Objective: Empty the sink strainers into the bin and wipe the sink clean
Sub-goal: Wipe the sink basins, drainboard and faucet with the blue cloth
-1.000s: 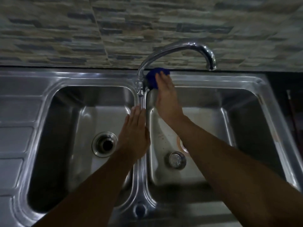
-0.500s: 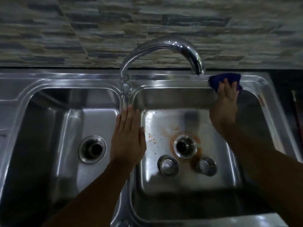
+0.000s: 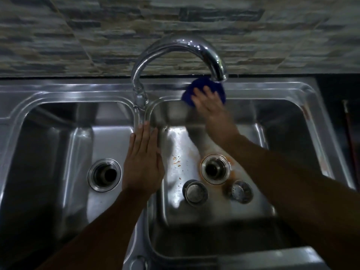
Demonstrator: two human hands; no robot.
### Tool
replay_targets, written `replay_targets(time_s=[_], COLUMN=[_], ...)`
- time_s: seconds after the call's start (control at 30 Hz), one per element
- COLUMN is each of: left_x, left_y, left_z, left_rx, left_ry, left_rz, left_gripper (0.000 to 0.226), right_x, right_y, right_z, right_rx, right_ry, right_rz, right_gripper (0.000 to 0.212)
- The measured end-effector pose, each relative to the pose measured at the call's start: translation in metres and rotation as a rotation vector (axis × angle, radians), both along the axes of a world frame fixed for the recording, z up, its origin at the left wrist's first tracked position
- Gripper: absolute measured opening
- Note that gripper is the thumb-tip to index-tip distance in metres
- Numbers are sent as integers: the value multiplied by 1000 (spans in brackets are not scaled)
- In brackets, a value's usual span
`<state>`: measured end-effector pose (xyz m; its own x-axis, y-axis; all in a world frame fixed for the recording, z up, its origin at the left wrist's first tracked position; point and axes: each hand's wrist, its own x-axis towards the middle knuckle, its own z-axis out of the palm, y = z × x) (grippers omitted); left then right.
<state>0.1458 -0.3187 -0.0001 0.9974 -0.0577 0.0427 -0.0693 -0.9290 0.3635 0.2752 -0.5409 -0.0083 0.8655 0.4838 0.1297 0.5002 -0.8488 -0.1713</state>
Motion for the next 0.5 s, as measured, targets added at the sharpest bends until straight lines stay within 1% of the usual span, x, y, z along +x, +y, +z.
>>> replay_targets(time_s=[0.13,0.23,0.3,0.33,0.43,0.5], left_x=[0,2,3,2,-15,-33], left_y=[0,-1,-2,-2,-6,-13], left_z=[5,10,14,15,18,16], left_rx=[11,6,4,20,105,130], left_ry=[37,76,104,111,115,133], left_rz=[-17,-10,-3,0,16,25], left_gripper=[59,64,66,67,70,72], right_x=[-5,-6,1,4,3,-20], right_y=[-97,-142,-160,-167,-189,-196], right_z=[5,14,20,24,39,44], right_rx=[-52,-121,-176,-207,-321,-377], right_ry=[-5,45,103,133,206,234], right_rz=[-281,-450,-490,-512,-590,-602], right_gripper=[75,75,80,79,63,58])
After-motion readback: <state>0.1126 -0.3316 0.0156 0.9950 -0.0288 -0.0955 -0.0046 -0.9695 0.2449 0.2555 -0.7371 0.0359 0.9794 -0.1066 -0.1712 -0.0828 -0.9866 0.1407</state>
